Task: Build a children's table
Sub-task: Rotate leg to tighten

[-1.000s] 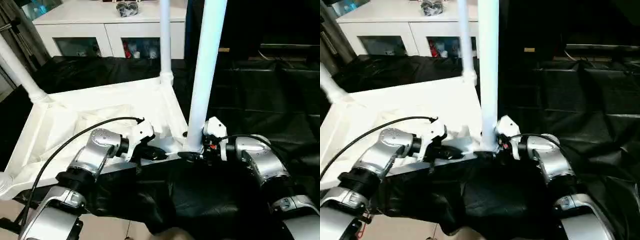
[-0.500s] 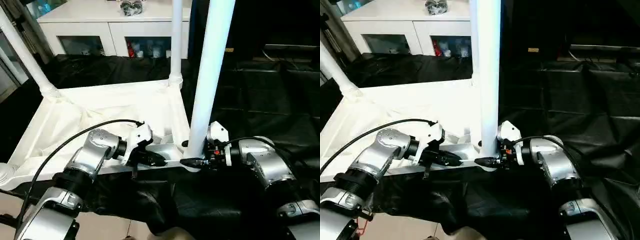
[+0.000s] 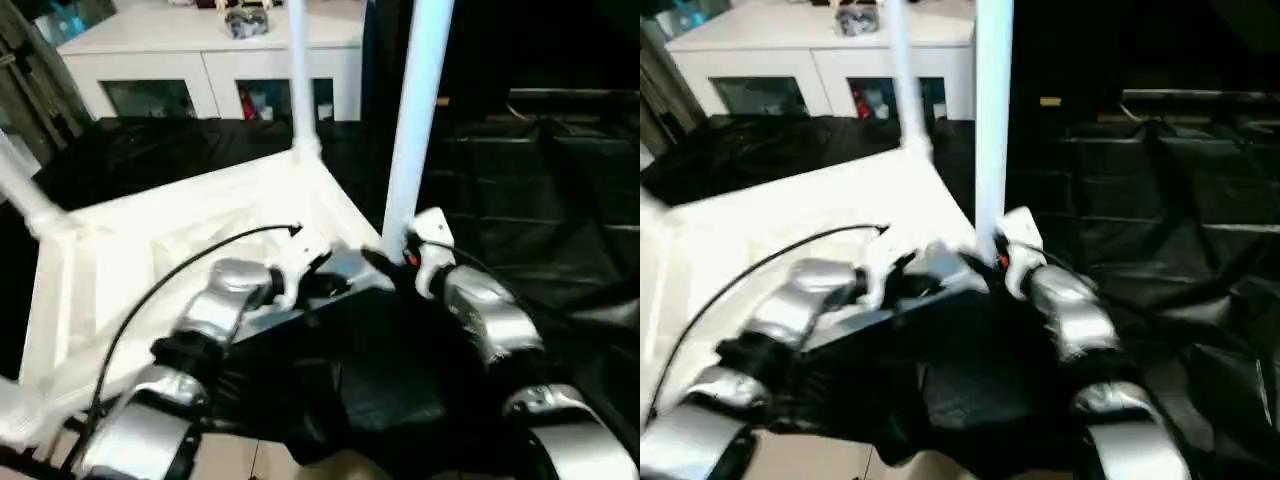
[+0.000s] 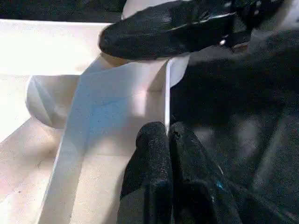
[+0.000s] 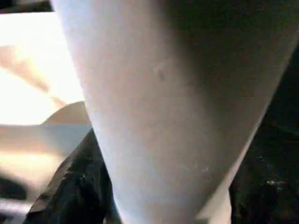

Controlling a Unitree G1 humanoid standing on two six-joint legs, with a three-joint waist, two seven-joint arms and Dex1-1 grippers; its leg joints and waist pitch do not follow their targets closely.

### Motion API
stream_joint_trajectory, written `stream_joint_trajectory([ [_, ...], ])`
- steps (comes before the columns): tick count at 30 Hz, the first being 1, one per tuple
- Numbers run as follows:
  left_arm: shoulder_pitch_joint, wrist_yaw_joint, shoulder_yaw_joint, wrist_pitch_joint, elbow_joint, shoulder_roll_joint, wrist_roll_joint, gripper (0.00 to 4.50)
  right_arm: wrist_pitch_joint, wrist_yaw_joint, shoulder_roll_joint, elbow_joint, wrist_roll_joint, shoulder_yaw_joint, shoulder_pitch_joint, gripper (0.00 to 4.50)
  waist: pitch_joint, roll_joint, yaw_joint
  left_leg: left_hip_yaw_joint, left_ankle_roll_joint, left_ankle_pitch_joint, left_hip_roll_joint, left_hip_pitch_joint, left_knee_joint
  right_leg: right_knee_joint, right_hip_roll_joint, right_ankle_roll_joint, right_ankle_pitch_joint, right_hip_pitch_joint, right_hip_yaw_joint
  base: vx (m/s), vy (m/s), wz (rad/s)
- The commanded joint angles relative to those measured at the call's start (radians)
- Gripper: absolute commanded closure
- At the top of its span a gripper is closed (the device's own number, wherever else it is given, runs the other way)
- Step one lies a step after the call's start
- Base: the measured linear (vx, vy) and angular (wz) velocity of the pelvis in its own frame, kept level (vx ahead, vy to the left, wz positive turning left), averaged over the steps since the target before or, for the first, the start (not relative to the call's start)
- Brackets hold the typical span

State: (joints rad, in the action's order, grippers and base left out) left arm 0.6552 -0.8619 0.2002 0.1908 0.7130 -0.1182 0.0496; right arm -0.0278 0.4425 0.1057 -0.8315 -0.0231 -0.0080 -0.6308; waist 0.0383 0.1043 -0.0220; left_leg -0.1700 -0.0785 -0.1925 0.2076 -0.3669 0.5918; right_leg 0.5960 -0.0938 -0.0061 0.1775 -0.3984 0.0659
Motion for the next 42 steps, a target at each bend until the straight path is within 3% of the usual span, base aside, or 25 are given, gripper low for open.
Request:
stream_joint_trajectory([
  [1,0.042,0.021,0.024,-0.017,-0.031,0.067,-0.013,4.50,-0.018,0.002,-0.106,-0.082,0.030,0.077,0.023,1.80,-0.060,-0.011,0.002,-0.002,0.056,-0.206,0.004,0.001,-0.070,-0.076,-0.038,-0.227,0.222,0.051,-0.023,0.000,0.000,0.00],
  [4,0.039,0.009,0.033,-0.028,-0.032,0.068,-0.010,4.50,0.009,0.034,-0.119,-0.090,0.016,0.073,0.019,1.45,-0.060,-0.009,0.004,-0.002,0.072,-0.208,0.005,-0.001,-0.069,-0.074,-0.039,-0.236,0.199,0.053,-0.022,0.000,0.000,0.00],
  [5,0.037,-0.001,0.036,-0.037,-0.033,0.066,-0.009,4.50,0.014,0.035,-0.123,-0.093,0.016,0.071,0.017,1.11,-0.060,-0.008,0.005,-0.002,0.075,-0.214,0.005,-0.001,-0.070,-0.075,-0.038,-0.238,0.200,0.053,-0.021,0.000,0.000,0.00],
  [6,0.034,-0.015,0.040,-0.048,-0.039,0.060,-0.010,4.50,0.014,0.038,-0.125,-0.092,0.015,0.070,0.016,1.08,-0.058,-0.013,0.006,-0.003,0.076,-0.228,0.005,-0.001,-0.071,-0.077,-0.039,-0.237,0.216,0.052,-0.022,0.000,0.000,0.00],
  [9,0.020,-0.072,0.048,-0.055,-0.067,0.035,-0.023,4.50,0.030,0.056,-0.108,-0.089,0.024,0.080,0.011,0.66,-0.058,-0.010,0.008,-0.001,0.071,-0.238,0.006,-0.001,-0.073,-0.077,-0.040,-0.233,0.235,0.052,-0.022,0.000,0.000,0.00],
  [12,0.008,-0.132,0.052,-0.071,-0.084,0.008,-0.035,4.50,0.054,0.130,-0.078,-0.082,0.024,0.089,0.008,0.66,-0.063,-0.011,0.012,0.000,0.084,-0.205,0.006,-0.005,-0.070,-0.069,-0.040,-0.250,0.166,0.057,-0.022,0.000,0.000,0.00],
  [16,-0.012,-0.220,0.056,-0.089,-0.105,-0.035,-0.053,4.50,0.079,0.256,-0.014,-0.059,0.041,0.128,0.016,0.66,-0.067,-0.011,0.012,-0.004,0.126,-0.148,0.006,-0.006,-0.060,-0.057,-0.037,-0.288,0.052,0.060,-0.018,0.000,0.000,0.00],
  [19,-0.036,-0.298,0.058,-0.089,-0.131,-0.079,-0.071,4.50,0.098,0.466,0.059,0.025,0.004,0.161,0.054,0.66,-0.063,-0.010,0.009,-0.006,0.134,-0.180,0.010,-0.004,-0.062,-0.061,-0.038,-0.290,0.092,0.059,-0.018,0.000,0.000,0.00],
  [20,-0.038,-0.309,0.059,-0.087,-0.134,-0.086,-0.073,4.50,0.097,0.506,0.072,0.044,-0.007,0.166,0.062,0.66,-0.064,-0.017,0.005,-0.005,0.138,-0.188,0.011,-0.004,-0.062,-0.060,-0.038,-0.287,0.105,0.063,-0.019,0.000,0.000,0.00],
  [21,-0.042,-0.326,0.061,-0.088,-0.136,-0.098,-0.073,4.50,0.095,0.565,0.093,0.074,-0.021,0.174,0.075,0.66,-0.062,-0.014,0.004,-0.007,0.144,-0.191,0.012,-0.004,-0.062,-0.062,-0.037,-0.287,0.113,0.057,-0.020,0.000,0.000,0.00],
  [22,-0.043,-0.340,0.061,-0.093,-0.137,-0.105,-0.075,4.50,0.092,0.606,0.107,0.092,-0.028,0.178,0.084,0.66,-0.063,-0.013,0.002,-0.007,0.143,-0.191,0.013,-0.001,-0.062,-0.062,-0.037,-0.286,0.116,0.057,-0.021,0.000,0.000,0.00],
  [23,-0.043,-0.350,0.062,-0.092,-0.137,-0.111,-0.075,4.50,0.084,0.642,0.121,0.109,-0.037,0.183,0.092,0.66,-0.062,-0.018,-0.003,-0.007,0.141,-0.191,0.015,-0.001,-0.063,-0.062,-0.037,-0.285,0.123,0.054,-0.022,0.000,0.000,0.00],
  [26,-0.045,-0.381,0.067,-0.095,-0.141,-0.133,-0.072,4.50,0.042,0.757,0.162,0.167,-0.069,0.197,0.117,0.66,-0.060,-0.017,-0.015,-0.007,0.124,-0.209,0.016,0.004,-0.066,-0.065,-0.037,-0.275,0.167,0.051,-0.024,0.000,0.000,0.00],
  [29,-0.045,-0.401,0.070,-0.096,-0.142,-0.149,-0.072,4.50,0.017,0.851,0.201,0.212,-0.085,0.229,0.140,0.66,-0.062,-0.018,-0.022,-0.006,0.123,-0.189,0.016,0.002,-0.066,-0.063,-0.038,-0.272,0.149,0.053,-0.026,0.000,0.000,0.00],
  [32,-0.049,-0.430,0.077,-0.092,-0.151,-0.165,-0.072,4.50,0.022,0.898,0.224,0.225,-0.070,0.258,0.154,0.66,-0.064,-0.019,-0.029,-0.007,0.131,-0.163,0.016,0.001,-0.062,-0.059,-0.039,-0.276,0.125,0.052,-0.026,0.000,0.000,0.00],
  [34,-0.053,-0.440,0.079,-0.087,-0.161,-0.170,-0.077,4.50,0.018,0.903,0.225,0.229,-0.065,0.261,0.157,0.91,-0.063,-0.020,-0.032,-0.007,0.126,-0.167,0.016,0.001,-0.064,-0.061,-0.041,-0.271,0.145,0.052,-0.026,0.000,0.000,0.00],
  [37,-0.053,-0.444,0.079,-0.086,-0.162,-0.170,-0.079,4.50,0.008,0.903,0.217,0.231,-0.070,0.254,0.154,0.91,-0.061,-0.021,-0.033,-0.007,0.113,-0.179,0.015,0.002,-0.066,-0.065,-0.040,-0.260,0.183,0.050,-0.026,0.000,0.000,0.00],
  [42,-0.054,-0.449,0.081,-0.083,-0.163,-0.169,-0.082,4.50,-0.020,0.905,0.216,0.258,-0.081,0.259,0.159,1.48,-0.063,-0.021,-0.035,-0.006,0.110,-0.162,0.014,0.001,-0.064,-0.063,-0.039,-0.258,0.160,0.052,-0.026,0.000,0.000,0.00],
])
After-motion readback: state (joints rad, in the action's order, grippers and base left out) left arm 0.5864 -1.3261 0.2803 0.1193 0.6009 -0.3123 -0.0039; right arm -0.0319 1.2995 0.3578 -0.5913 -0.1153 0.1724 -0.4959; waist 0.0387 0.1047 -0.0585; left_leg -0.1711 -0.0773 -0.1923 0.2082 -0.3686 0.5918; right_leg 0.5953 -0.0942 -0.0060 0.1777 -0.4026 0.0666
